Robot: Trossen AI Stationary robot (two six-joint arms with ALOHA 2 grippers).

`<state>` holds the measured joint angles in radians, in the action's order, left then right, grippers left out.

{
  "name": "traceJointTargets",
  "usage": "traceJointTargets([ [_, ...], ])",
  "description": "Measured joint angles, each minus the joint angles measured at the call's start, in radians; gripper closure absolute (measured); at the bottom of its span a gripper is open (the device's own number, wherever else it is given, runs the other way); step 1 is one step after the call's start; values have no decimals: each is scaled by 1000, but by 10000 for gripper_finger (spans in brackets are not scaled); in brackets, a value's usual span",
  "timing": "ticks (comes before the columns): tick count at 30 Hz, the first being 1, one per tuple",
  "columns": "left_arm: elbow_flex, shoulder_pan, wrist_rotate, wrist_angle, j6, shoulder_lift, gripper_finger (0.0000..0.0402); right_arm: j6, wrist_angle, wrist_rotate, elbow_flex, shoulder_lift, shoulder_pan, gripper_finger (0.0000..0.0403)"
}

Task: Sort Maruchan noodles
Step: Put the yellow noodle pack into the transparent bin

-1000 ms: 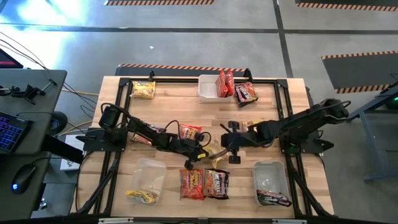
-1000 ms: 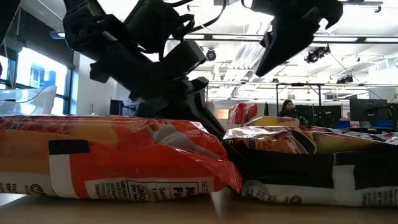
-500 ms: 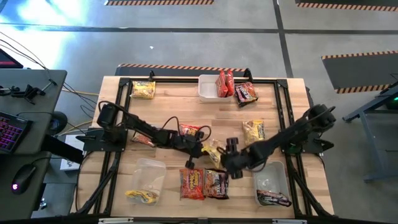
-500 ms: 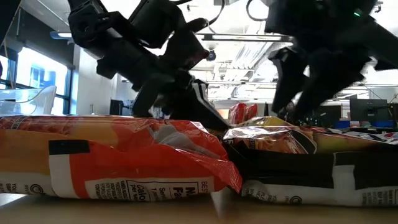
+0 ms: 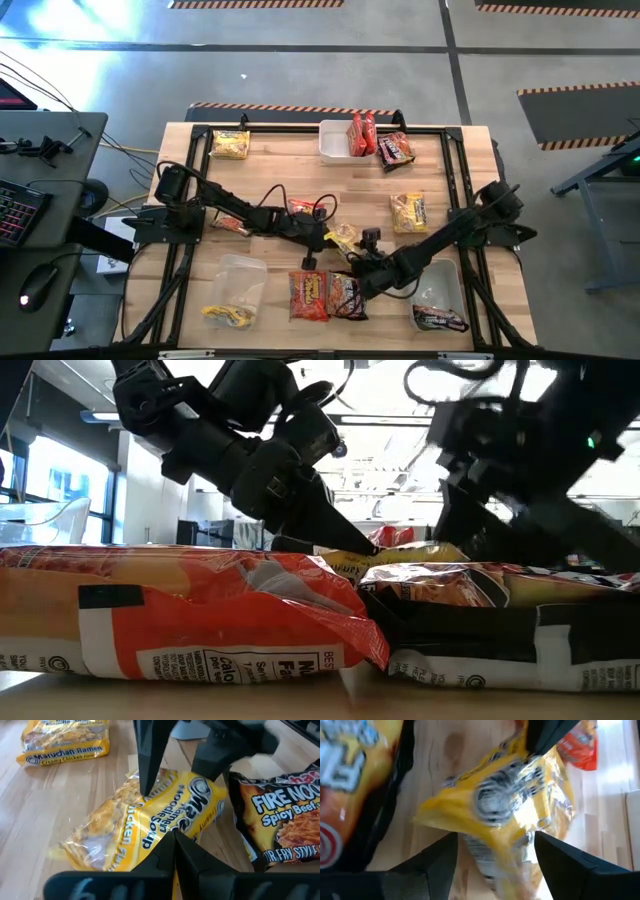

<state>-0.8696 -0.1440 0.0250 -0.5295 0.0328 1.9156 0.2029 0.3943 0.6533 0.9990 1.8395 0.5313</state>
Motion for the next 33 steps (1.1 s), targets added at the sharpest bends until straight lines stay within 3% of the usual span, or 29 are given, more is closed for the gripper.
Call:
traceJointTargets([
  [9, 0, 0, -3, -15, -22, 0, 401, 6, -11, 70, 1, 38, -1, 180],
  [22, -1, -1, 57, 44, 30, -74, 398, 19, -26, 103, 1, 38, -2, 378],
  [25, -1, -1, 56, 131, 75, -137, 383, 28, -26, 103, 1, 36, -4, 399],
  [33, -2, -10, 20, 345, 139, -254, 302, 47, -46, 23, 0, -15, -45, 402],
])
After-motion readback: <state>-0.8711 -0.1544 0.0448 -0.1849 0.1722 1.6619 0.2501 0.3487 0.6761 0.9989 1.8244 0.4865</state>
